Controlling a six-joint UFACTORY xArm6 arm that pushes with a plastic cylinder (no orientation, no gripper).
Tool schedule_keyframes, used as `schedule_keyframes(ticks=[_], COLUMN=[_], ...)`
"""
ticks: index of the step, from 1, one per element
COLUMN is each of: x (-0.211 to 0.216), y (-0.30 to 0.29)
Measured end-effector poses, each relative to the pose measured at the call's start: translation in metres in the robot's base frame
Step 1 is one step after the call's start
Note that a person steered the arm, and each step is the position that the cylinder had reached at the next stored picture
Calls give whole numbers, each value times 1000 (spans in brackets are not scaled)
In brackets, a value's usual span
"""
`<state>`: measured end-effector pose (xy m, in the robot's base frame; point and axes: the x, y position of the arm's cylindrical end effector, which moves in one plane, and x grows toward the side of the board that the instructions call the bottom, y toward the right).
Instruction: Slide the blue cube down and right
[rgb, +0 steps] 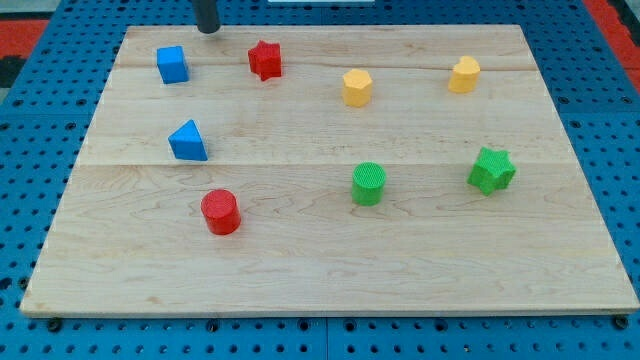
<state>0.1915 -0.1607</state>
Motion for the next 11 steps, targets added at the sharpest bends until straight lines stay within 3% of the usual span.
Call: schedule_keyframes(ticks=[5, 7, 8, 10, 11], x=[0, 6, 34, 95, 79], y=[-2, -90, -89, -25, -45])
